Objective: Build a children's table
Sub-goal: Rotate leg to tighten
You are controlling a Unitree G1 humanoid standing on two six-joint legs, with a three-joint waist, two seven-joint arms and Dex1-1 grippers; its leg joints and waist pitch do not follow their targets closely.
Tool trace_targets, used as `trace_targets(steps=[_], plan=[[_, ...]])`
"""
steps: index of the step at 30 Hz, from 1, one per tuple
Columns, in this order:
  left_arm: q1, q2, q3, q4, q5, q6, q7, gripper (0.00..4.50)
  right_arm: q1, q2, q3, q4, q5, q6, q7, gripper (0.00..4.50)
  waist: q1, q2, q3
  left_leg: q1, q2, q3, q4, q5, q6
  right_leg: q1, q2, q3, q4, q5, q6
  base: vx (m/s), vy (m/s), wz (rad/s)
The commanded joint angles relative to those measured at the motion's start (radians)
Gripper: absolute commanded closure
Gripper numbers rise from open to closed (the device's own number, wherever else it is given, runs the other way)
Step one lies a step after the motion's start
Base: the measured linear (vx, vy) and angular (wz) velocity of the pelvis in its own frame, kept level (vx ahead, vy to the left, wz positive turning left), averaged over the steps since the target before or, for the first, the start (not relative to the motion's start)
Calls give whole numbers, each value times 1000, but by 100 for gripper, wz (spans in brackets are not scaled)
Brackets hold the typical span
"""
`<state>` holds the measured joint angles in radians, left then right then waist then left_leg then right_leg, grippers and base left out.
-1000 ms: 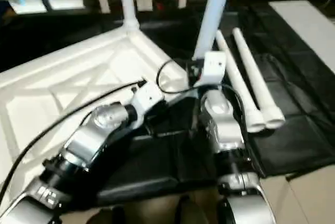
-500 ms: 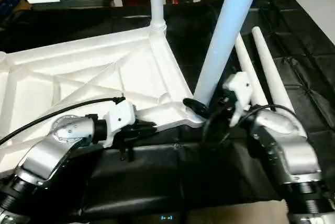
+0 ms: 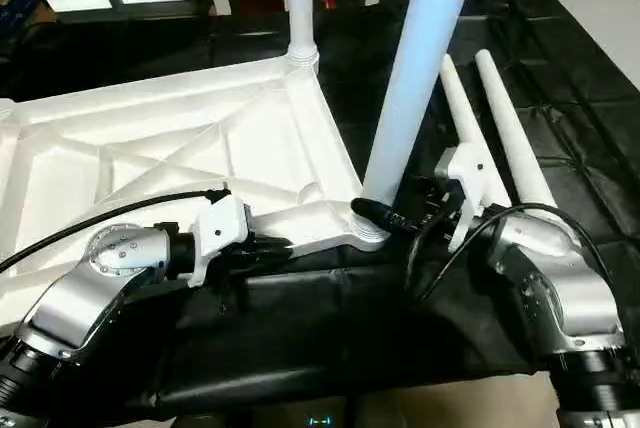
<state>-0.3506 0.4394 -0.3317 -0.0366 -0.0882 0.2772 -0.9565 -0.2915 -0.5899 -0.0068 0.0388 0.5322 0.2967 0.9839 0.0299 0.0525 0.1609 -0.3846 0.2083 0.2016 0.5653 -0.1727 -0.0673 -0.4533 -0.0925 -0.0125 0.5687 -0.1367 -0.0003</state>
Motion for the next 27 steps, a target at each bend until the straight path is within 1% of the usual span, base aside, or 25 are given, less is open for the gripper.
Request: trace_targets(steps=[1, 4, 5, 7, 9, 10, 11, 12, 13, 14, 15, 16, 17, 18, 19, 20, 21, 22, 23, 24, 25, 26, 27], plan=[[27, 19, -20, -19, -9, 5, -35, 450, -17, -7, -11, -7, 19, 19, 1, 211, 2, -17, -72, 15, 6, 2, -53, -125, 136, 65, -16, 12, -41, -124, -263, 0, 0, 0], [30, 21, -19, -17, -9, 3, -37, 450, -13, -6, -16, -2, 9, 25, 5, 222, 2, -17, -73, 15, 6, 2, -52, -119, 137, 65, -16, 12, -40, -122, -263, 0, 0, 0], [30, 21, -19, -17, -9, 3, -37, 450, -11, -6, -17, 0, 5, 23, 2, 239, 1, -17, -73, 15, 6, 2, -52, -114, 138, 65, -15, 11, -39, -117, -265, 0, 0, 0], [30, 21, -22, -17, -8, 3, -35, 450, -9, 0, -24, 7, -6, 23, -12, 245, 1, -16, -74, 16, 6, 2, -51, -117, 137, 65, -16, 11, -40, -121, -267, 0, 0, 0], [29, 18, -29, -14, -1, 4, -30, 450, -12, 15, -27, 27, -41, 15, -72, 247, 0, -16, -74, 14, 5, 2, -51, -116, 136, 66, -15, 11, -39, -121, -266, 0, 0, 0], [24, 13, -34, -9, 8, 11, -19, 450, -15, 26, -20, 43, -69, 13, -112, 249, 0, -16, -74, 14, 5, 2, -51, -118, 134, 65, -16, 11, -40, -126, -265, 0, 0, 0], [21, 9, -38, -5, 16, 14, -12, 450, -18, 34, -16, 54, -87, 9, -139, 250, -2, -16, -73, 13, 4, 2, -51, -128, 126, 64, -16, 11, -41, -147, -261, 0, 0, 0], [8, -2, -52, 10, 43, 23, 14, 450, -28, 62, -4, 93, -145, -1, -228, 250, -5, -18, -70, 13, 4, 2, -52, -151, 113, 62, -16, 11, -46, -186, -253, 0, 0, 0], [-9, -22, -63, 29, 71, 46, 51, 450, -37, 93, 7, 121, -182, 5, -304, 251, -8, -17, -67, 13, 2, 2, -55, -183, 93, 59, -17, 11, -51, -249, -235, 0, 0, 0], [-22, -38, -70, 44, 91, 64, 81, 450, -46, 119, 11, 145, -209, 10, -368, 253, -10, -16, -66, 16, 3, 2, -56, -197, 81, 56, -17, 11, -54, -278, -226, 0, 0, 0], [-32, -52, -75, 55, 104, 75, 103, 450, -55, 140, 10, 165, -232, 10, -425, 254, -13, -17, -63, 16, 1, 1, -59, -226, 58, 52, -17, 11, -61, -346, -202, -51, -5, 1], [-45, -74, -78, 69, 117, 93, 133, 450, -69, 174, -2, 195, -245, 17, -500, 255, -15, -17, -62, 16, -1, 0, -60, -238, 46, 52, -16, 10, -63, -378, -190, -51, -5, 1], [-78, -132, -95, 99, 143, 136, 192, 450, -103, 240, -21, 266, -290, 21, -676, 256, -17, -19, -63, 17, -2, -3, -63, -260, 27, 50, -16, 10, -67, -420, -169, -56, -2, 0], [-78, -132, -95, 99, 143, 136, 192, 450, -103, 240, -21, 266, -290, 21, -676, 257, -22, -15, -61, 16, -4, -4, -63, -268, 8, 45, -16, 10, -69, -444, -155, -55, 2, -2], [-99, -172, -104, 120, 161, 160, 235, 450, -124, 279, -35, 309, -305, 13, -763, 257, -26, -16, -60, 16, -5, -7, -67, -297, -5, 44, -16, 7, -74, -486, -134, -55, 2, -2], [-121, -216, -106, 143, 172, 182, 282, 450, -145, 318, -57, 352, -316, -2, -857, 257, -26, -17, -62, 17, -6, -8, -67, -308, -7, 44, -16, 7, -77, -494, -125, 0, 0, 0], [-143, -267, -104, 169, 175, 201, 327, 450, -169, 360, -84, 398, -317, -38, -944, 258, -30, -17, -59, 17, -8, -7, -67, -337, -17, 36, -15, 6, -83, -519, -110, 0, 0, 0], [-158, -300, -101, 186, 175, 212, 357, 450, -184, 389, -105, 427, -318, -63, -998, 259, -31, -16, -58, 20, -9, -8, -68, -360, -21, 32, -13, 4, -86, -541, -101, 0, 0, 0], [-182, -350, -106, 215, 178, 203, 387, 450, -214, 431, -129, 482, -320, -101, -1083, 259, -31, -21, -62, 25, -11, -11, -67, -390, -26, 31, -11, -1, -91, -559, -79, 0, 0, 0], [-188, -361, -107, 221, 180, 200, 392, 450, -220, 440, -134, 494, -322, -109, -1101, 259, -33, -22, -62, 20, -12, -13, -70, -398, -22, 32, -11, -3, -92, -551, -69, 0, 0, 0], [-203, -385, -117, 238, 182, 172, 390, 450, -243, 464, -138, 532, -318, -142, -1121, 259, -31, -23, -66, 16, -13, -17, -73, -394, -18, 39, -12, -7, -91, -530, -60, 0, 0, 0], [-215, -386, -144, 255, 193, 90, 353, 450, -278, 490, -125, 584, -309, -187, -1081, 259, -33, -22, -65, 12, -12, -17, -74, -390, -15, 40, -11, -6, -89, -508, -60, 0, 0, 0], [-217, -382, -151, 258, 196, 69, 341, 450, -287, 496, -121, 596, -306, -198, -1065, 259, -35, -23, -67, 6, -12, -19, -77, -390, -5, 44, -11, -8, -88, -475, -66, 0, 0, 0]])
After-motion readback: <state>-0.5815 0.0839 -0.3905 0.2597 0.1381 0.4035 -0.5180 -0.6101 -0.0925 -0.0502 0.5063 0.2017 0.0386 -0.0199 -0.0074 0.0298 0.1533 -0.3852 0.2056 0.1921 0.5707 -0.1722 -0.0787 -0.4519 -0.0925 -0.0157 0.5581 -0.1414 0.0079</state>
